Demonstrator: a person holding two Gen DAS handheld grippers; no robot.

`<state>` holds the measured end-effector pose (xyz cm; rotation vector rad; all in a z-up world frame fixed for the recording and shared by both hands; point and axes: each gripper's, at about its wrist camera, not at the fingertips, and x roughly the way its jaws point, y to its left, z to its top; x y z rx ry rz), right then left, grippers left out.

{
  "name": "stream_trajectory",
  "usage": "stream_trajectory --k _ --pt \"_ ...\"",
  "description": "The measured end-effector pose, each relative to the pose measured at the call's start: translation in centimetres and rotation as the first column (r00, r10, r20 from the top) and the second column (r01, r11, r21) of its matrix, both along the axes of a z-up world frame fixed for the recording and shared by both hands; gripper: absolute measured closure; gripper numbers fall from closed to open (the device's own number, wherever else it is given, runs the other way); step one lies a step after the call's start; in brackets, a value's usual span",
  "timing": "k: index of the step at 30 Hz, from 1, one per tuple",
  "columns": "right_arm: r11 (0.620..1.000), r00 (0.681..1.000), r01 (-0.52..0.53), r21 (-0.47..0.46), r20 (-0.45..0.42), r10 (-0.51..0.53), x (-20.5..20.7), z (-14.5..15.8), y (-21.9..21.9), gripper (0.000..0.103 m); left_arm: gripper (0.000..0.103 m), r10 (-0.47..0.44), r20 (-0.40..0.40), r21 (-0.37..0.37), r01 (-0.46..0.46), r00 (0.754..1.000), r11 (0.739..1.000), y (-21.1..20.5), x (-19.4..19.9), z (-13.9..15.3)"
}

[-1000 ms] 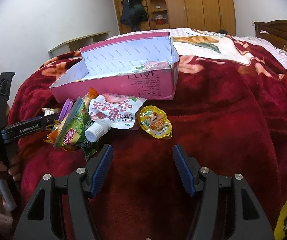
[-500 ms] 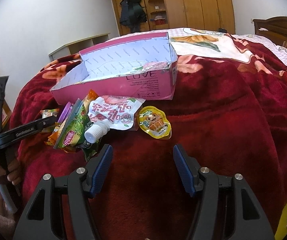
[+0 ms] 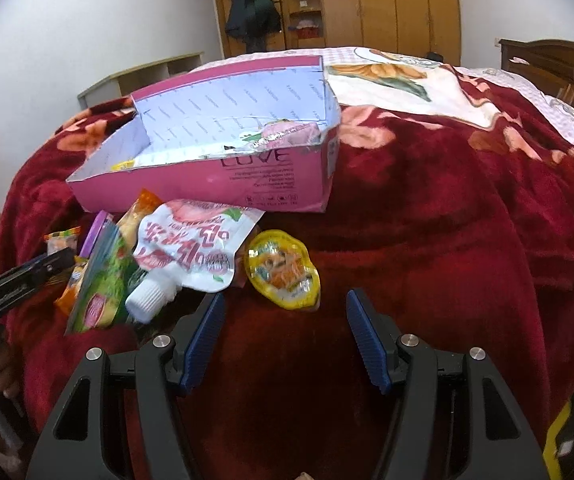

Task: Organize snacks
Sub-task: 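Grasp the striped candy bag with the left tool while the right tool grasps the orange jelly cup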

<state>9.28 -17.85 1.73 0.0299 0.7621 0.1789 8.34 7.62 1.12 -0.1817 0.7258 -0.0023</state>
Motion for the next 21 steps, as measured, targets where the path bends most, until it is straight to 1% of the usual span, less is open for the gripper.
stream_trajectory --k 6,9,12,14,15,18,21 --pt "1.0 0.999 -0.027 -0.002 -0.034 0.027 1.8 -0.5 0.4 0.039 0.06 -0.001 -0.005 -0.008 0.001 1.0 1.0 0.1 0.3 -0.3" --pt "0.999 0.998 -0.031 0.023 -0.046 0.032 2.4 -0.8 0.1 0.039 0.06 -0.002 -0.009 -0.01 0.001 1.0 1.0 0.2 0.4 -0.4" --pt "0.997 0.998 -0.03 0.068 -0.05 0.034 2.8 -0.9 -0.5 0.039 0.06 -0.001 -0.01 -0.006 0.001 1.0 1.0 0.1 0.4 -0.5" --pt "0.995 0.999 -0.032 0.091 -0.039 0.035 2.9 -0.8 -0.7 0.044 0.06 -0.001 -0.01 0.001 0.001 1.0 1.0 0.0 0.4 -0.5" --pt "0.994 0.999 -0.033 0.103 -0.033 0.036 3.0 -0.8 -0.8 0.05 0.06 -0.001 -0.01 0.004 0.001 1.0 1.0 -0.1 0.4 -0.5" --pt "0.991 0.999 -0.024 0.129 -0.031 0.028 3.2 -1.0 -1.1 0.06 0.06 0.0 -0.01 0.009 0.0 1.0 1.0 -0.2 0.4 -0.6" --pt "0.991 1.0 -0.02 0.13 -0.021 0.022 3.1 -1.2 -1.2 0.061 0.06 0.0 -0.01 0.006 0.0 1.0 1.0 -0.2 0.4 -0.7"
